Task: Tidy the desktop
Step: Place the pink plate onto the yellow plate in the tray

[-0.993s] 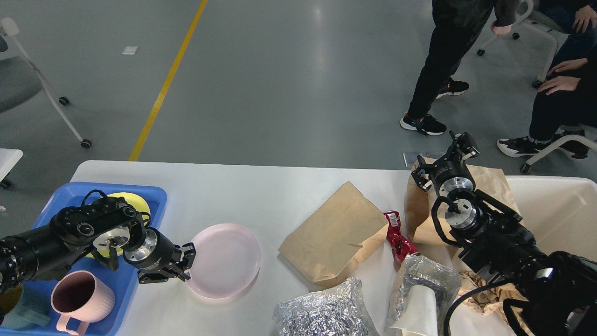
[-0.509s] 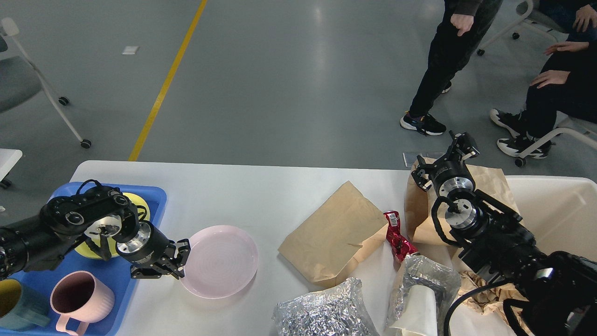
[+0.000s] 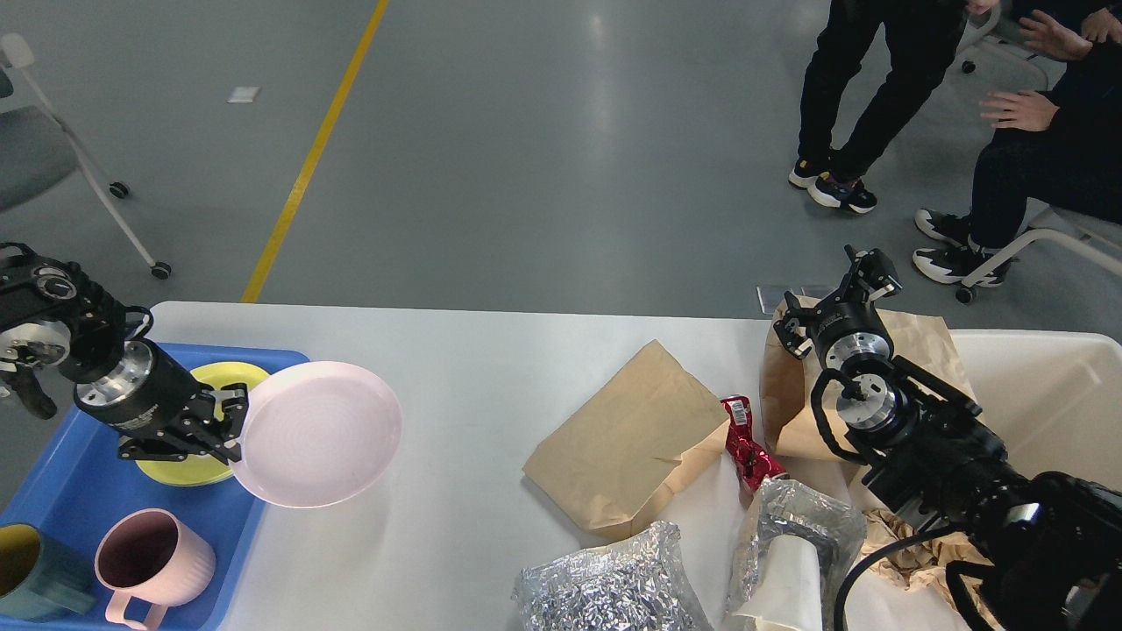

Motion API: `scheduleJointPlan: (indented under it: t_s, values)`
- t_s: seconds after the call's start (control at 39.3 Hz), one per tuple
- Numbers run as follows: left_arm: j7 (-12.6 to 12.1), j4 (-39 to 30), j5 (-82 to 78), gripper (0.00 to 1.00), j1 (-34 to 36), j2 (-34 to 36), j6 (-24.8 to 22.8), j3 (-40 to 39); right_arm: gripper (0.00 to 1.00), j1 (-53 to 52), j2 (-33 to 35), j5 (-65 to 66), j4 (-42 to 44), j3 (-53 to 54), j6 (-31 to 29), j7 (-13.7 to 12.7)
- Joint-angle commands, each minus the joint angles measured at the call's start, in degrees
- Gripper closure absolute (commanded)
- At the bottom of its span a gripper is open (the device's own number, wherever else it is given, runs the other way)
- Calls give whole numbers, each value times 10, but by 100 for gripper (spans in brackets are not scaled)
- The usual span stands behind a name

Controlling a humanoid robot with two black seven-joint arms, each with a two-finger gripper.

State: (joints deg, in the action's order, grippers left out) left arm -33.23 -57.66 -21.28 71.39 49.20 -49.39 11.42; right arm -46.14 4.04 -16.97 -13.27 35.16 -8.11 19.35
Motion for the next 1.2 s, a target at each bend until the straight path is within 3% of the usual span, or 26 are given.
scheduleJointPlan:
  t_s: [0.0, 0.18, 0.41, 0.64, 0.87, 1.17]
  values:
    - [4, 11, 5, 100, 44, 50, -2, 63, 0, 0, 0, 0, 0, 0, -1, 1]
    - [9, 75, -2, 99, 68, 56, -2, 125, 0, 0, 0, 0, 0, 0, -1, 0]
    - [9, 186, -12, 100, 53, 31, -3, 117, 0, 0, 0, 0, 0, 0, -1, 0]
    - [7, 272, -24, 100, -60, -30, -1, -6, 0, 0, 0, 0, 0, 0, 0, 0]
    - [1, 304, -26, 100, -127, -48, -19, -145, 0, 0, 0, 0, 0, 0, 0, 1]
    - [1, 371, -22, 99, -153, -71, -28, -204, 0, 0, 0, 0, 0, 0, 0, 0]
